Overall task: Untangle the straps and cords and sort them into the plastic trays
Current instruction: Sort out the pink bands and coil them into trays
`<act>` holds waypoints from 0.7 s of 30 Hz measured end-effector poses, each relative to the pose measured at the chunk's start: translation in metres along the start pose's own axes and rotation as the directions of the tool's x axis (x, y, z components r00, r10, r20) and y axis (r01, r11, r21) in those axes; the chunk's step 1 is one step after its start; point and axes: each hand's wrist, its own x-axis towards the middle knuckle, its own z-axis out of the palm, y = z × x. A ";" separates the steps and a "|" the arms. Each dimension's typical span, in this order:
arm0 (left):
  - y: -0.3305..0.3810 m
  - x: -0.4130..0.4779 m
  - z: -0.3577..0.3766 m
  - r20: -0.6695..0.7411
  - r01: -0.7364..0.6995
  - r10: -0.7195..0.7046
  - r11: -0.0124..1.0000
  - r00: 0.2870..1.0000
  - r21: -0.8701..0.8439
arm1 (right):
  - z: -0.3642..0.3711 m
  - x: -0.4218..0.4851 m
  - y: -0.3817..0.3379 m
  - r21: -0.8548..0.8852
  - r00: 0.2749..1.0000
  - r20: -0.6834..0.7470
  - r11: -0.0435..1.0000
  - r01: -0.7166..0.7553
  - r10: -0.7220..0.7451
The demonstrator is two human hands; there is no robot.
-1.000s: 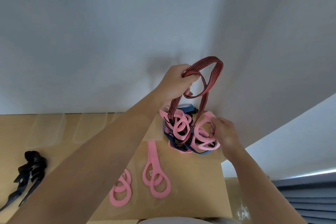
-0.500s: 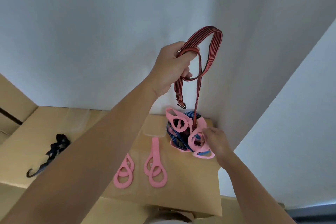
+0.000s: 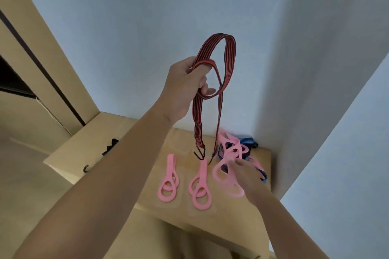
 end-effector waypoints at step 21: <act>-0.013 -0.055 -0.164 -0.063 0.122 -0.130 0.985 0.989 -0.125 | 0.146 0.044 0.069 -0.424 0.968 -0.189 0.876 -0.230 0.163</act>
